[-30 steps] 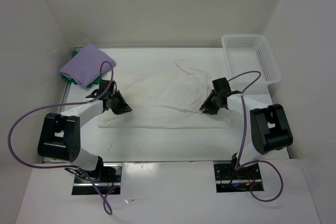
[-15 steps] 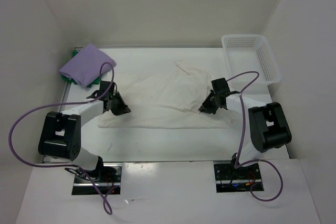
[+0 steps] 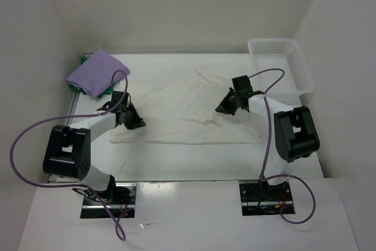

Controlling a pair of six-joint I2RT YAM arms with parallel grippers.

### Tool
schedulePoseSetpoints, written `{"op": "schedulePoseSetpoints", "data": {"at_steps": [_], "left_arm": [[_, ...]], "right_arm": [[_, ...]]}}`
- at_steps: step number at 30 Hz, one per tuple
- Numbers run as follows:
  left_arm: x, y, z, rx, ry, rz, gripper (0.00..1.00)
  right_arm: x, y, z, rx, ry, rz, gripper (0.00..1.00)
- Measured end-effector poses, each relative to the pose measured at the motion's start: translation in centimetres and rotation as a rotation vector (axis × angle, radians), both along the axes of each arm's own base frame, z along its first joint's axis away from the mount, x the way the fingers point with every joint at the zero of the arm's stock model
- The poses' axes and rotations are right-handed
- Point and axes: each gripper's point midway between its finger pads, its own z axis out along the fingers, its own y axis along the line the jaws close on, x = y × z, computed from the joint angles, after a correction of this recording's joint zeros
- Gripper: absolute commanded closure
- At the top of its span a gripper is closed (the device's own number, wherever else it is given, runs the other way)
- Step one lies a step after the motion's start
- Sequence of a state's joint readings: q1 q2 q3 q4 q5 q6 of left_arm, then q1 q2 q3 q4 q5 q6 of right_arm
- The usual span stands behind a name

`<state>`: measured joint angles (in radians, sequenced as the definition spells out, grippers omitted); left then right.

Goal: Fold and stack the t-shirts
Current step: Fold the flattened tshirt in 1/3 of the way

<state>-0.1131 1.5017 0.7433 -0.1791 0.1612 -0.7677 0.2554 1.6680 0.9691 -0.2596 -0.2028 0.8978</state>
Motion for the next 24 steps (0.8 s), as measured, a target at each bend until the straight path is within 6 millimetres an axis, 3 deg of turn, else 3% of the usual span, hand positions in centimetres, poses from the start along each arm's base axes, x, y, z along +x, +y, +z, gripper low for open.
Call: {"op": "schedulePoseSetpoints", "data": {"at_steps": [8,12,18,20,24], "left_arm": [[0.0,0.9,-0.1,0.007,0.011,0.027,0.84],[0.0,1.5,0.5,0.013,0.003,0.044,0.83],[0.5,1.6,1.6,0.015,-0.031,0.047,0.83],[0.5,1.6,1.6,0.014,-0.031,0.047,0.83],[0.5,1.5,1.6,0.010,-0.030,0.044,0.83]], "right_arm": [[5.0,2.9,-0.1,0.022,-0.011,0.032,0.92],[4.9,2.1,1.1,-0.026,-0.038,0.012,0.85],[0.1,-0.2,5.7,-0.029,-0.147,-0.033,0.85],[-1.7,-0.7,5.0,-0.029,-0.134,-0.037,0.83],[-4.8,-1.6,0.6,-0.062,-0.011,-0.041,0.72]]}}
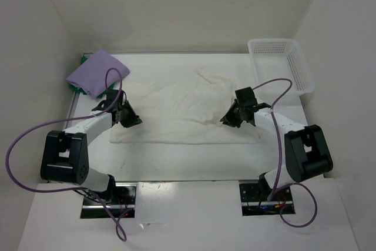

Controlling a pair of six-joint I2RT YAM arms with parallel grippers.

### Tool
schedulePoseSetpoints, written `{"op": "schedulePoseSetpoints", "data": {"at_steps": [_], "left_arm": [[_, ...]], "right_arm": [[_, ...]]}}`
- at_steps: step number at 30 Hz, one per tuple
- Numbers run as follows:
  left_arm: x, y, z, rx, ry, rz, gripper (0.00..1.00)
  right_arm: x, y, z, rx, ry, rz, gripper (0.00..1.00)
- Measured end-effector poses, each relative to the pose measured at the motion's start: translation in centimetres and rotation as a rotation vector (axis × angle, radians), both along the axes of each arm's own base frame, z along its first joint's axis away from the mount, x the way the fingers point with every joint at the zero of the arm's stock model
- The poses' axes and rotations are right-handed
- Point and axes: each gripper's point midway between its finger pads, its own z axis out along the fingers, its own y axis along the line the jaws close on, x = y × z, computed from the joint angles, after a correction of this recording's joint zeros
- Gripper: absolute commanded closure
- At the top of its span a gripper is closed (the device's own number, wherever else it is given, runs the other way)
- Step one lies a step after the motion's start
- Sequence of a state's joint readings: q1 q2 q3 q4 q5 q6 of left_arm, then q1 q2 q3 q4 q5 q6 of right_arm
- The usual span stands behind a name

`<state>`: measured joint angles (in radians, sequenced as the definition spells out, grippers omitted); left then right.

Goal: Fold and stack the t-shirts
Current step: Fold the flattened tshirt in 1/3 of the way

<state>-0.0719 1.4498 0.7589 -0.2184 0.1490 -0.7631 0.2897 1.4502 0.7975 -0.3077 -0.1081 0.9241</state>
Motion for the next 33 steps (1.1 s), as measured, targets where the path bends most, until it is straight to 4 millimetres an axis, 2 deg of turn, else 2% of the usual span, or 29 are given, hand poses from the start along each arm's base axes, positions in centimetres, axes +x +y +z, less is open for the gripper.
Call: {"op": "schedulePoseSetpoints", "data": {"at_steps": [1,4,11,13,17,19,25,28,33], "left_arm": [[0.0,0.0,0.0,-0.002,0.000,-0.002,0.83],[0.0,-0.1,0.0,-0.004,0.000,-0.004,0.83],[0.0,-0.1,0.0,-0.004,0.000,-0.005,0.83],[0.0,-0.1,0.0,-0.004,-0.001,-0.005,0.83],[0.0,-0.1,0.0,-0.004,-0.001,-0.006,0.83],[0.0,-0.1,0.0,-0.004,0.000,-0.006,0.83],[0.0,-0.1,0.0,-0.004,0.001,-0.006,0.83],[-0.1,-0.1,-0.1,-0.004,0.004,-0.006,0.83],[-0.1,-0.1,-0.2,-0.003,0.007,-0.006,0.83]], "right_arm": [[-0.7,-0.2,-0.9,-0.009,0.030,0.000,0.67],[-0.9,-0.3,-2.0,-0.017,0.058,0.001,0.65],[-0.6,0.0,-3.6,-0.015,0.083,0.007,0.65],[-0.6,0.1,-4.2,-0.015,0.099,0.009,0.69],[-0.2,0.6,-4.3,0.004,0.101,0.021,0.78],[0.1,0.8,-4.3,0.009,0.102,0.024,0.78],[1.0,1.3,-4.2,0.019,0.098,0.031,0.87],[1.4,1.6,-4.3,0.027,0.102,0.037,0.87],[2.3,2.0,-3.5,0.039,0.081,0.041,0.92]]}}
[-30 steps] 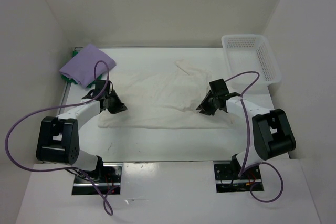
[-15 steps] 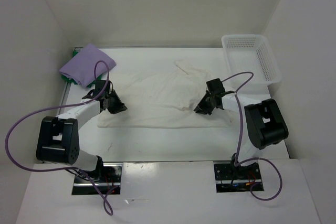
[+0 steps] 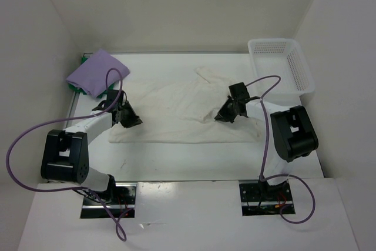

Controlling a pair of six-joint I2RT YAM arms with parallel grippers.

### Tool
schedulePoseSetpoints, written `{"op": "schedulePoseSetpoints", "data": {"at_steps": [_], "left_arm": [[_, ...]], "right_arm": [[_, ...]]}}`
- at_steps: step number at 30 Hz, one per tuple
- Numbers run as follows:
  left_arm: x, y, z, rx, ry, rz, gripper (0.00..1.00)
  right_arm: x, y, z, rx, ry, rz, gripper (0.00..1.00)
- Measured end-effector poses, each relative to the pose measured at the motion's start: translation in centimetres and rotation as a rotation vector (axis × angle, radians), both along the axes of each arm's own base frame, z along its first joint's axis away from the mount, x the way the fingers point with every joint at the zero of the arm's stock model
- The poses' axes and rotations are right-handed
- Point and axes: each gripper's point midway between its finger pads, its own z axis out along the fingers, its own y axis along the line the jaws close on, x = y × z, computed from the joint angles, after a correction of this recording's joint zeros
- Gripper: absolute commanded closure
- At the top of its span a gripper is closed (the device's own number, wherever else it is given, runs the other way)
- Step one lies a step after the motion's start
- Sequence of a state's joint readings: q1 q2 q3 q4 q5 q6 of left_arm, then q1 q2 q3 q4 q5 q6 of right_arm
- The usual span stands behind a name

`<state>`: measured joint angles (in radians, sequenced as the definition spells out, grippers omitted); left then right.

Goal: Fold and stack the t-shirts
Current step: Fold the flattened tshirt in 1/3 of the way

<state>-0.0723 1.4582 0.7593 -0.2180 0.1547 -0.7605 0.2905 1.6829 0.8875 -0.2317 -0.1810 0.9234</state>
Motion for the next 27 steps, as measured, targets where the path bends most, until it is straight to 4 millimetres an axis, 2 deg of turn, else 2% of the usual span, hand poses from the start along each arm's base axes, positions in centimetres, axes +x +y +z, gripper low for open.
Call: {"op": "schedulePoseSetpoints", "data": {"at_steps": [5,9,13,16,19,23,25,27], "left_arm": [[0.0,0.0,0.0,0.001,0.000,0.001,0.83],[0.0,0.0,0.0,0.001,0.001,0.001,0.83],[0.0,0.2,0.0,0.007,0.001,0.005,0.83],[0.4,0.4,0.5,0.021,-0.002,0.013,0.78],[2.2,1.1,2.4,0.032,-0.047,0.034,0.74],[6.2,2.8,5.8,0.054,-0.147,0.071,0.63],[7.9,3.7,6.9,0.062,-0.182,0.096,0.59],[9.2,4.6,7.2,0.070,-0.195,0.118,0.55]], "right_arm": [[1.7,0.9,0.5,0.019,-0.014,0.011,0.92],[4.4,2.2,0.7,0.038,-0.030,0.020,0.92],[6.8,3.9,0.7,0.071,-0.036,0.027,0.77],[7.9,5.3,1.6,0.090,-0.054,0.048,0.76],[9.7,6.3,4.1,0.090,-0.118,0.060,0.73],[13.5,6.9,9.3,0.075,-0.271,0.074,0.71],[15.3,6.8,11.6,0.064,-0.343,0.071,0.76],[17.4,6.4,13.4,0.048,-0.404,0.064,0.86]]}}
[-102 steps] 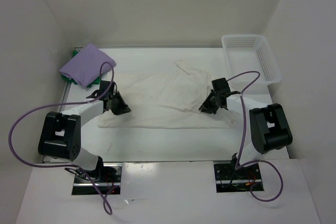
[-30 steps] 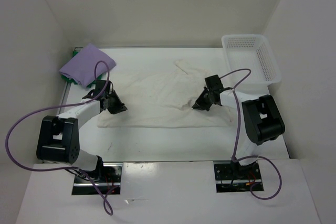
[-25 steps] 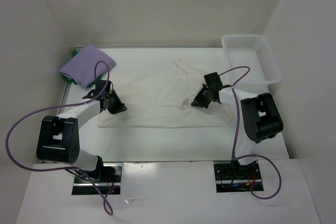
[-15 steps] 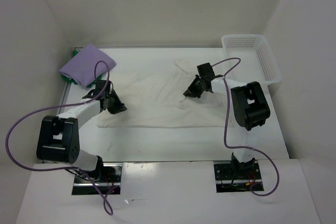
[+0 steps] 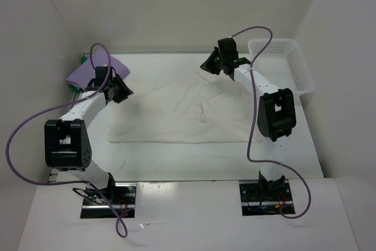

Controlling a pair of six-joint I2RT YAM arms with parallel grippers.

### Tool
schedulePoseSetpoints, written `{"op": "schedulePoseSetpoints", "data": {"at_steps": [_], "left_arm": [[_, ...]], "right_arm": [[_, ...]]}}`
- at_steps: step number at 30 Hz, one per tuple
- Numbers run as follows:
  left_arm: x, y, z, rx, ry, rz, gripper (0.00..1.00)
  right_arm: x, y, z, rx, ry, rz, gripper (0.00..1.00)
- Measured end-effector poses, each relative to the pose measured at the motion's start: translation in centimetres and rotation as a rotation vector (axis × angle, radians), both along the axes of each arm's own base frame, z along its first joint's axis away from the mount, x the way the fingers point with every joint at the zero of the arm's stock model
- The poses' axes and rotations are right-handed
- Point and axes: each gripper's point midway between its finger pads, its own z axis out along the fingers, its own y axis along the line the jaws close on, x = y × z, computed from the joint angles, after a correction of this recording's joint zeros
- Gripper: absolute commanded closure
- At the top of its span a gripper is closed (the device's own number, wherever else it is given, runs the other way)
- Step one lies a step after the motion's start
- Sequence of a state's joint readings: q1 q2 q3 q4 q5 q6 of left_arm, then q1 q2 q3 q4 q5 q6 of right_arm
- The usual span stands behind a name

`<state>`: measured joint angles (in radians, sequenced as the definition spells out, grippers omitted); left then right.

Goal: Fold and stack the t-shirts
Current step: Fold the flattened tshirt in 1/3 of the way

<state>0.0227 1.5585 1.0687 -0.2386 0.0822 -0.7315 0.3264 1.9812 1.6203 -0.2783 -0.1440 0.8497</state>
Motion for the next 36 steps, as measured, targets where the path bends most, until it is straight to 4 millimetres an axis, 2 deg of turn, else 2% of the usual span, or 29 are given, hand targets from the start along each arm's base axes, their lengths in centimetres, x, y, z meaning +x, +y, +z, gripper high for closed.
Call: {"op": "schedulePoseSetpoints", "data": {"at_steps": [3,6,10,11,14,15,20,23,24,27,31,33,36], "left_arm": [[1.2,1.3,-0.9,0.012,0.017,0.038,0.53],[2.0,2.8,-2.2,0.030,0.044,0.074,0.45],[4.5,4.2,-3.7,0.049,0.064,0.091,0.39],[5.0,4.5,-4.0,0.053,0.067,0.094,0.39],[6.6,4.9,-4.6,0.067,0.067,0.098,0.35],[7.2,5.1,-4.6,0.075,0.064,0.102,0.35],[10.2,6.2,-4.1,0.139,0.032,0.097,0.35],[11.4,7.0,-4.2,0.180,0.023,0.099,0.35],[11.7,7.2,-4.5,0.191,0.026,0.099,0.35],[12.0,7.5,-5.5,0.213,0.045,0.096,0.35],[11.4,7.6,-7.0,0.217,0.088,0.091,0.35],[11.4,7.6,-7.1,0.218,0.091,0.092,0.35],[11.4,7.7,-7.2,0.221,0.092,0.093,0.35]], "right_arm": [[3.8,-0.9,1.1,-0.045,-0.067,-0.031,0.95],[7.5,-1.8,0.2,-0.120,-0.099,-0.063,0.95],[11.4,-2.8,-2.2,-0.233,-0.116,-0.090,0.82],[12.2,-3.0,-2.9,-0.256,-0.115,-0.095,0.72],[14.2,-3.3,-4.9,-0.295,-0.115,-0.081,0.57],[14.8,-3.4,-5.6,-0.302,-0.117,-0.075,0.57],[14.7,-4.6,-9.6,-0.324,-0.048,-0.034,0.55],[14.6,-4.7,-11.0,-0.329,-0.028,-0.010,0.51],[14.6,-4.7,-11.1,-0.330,-0.028,-0.003,0.47],[14.6,-4.0,-11.3,-0.328,-0.038,0.024,0.44],[14.5,-2.8,-11.2,-0.310,-0.053,0.058,0.41],[14.5,-2.3,-11.5,-0.297,-0.053,0.075,0.41],[14.4,-1.7,-12.2,-0.281,-0.050,0.093,0.57]]}}
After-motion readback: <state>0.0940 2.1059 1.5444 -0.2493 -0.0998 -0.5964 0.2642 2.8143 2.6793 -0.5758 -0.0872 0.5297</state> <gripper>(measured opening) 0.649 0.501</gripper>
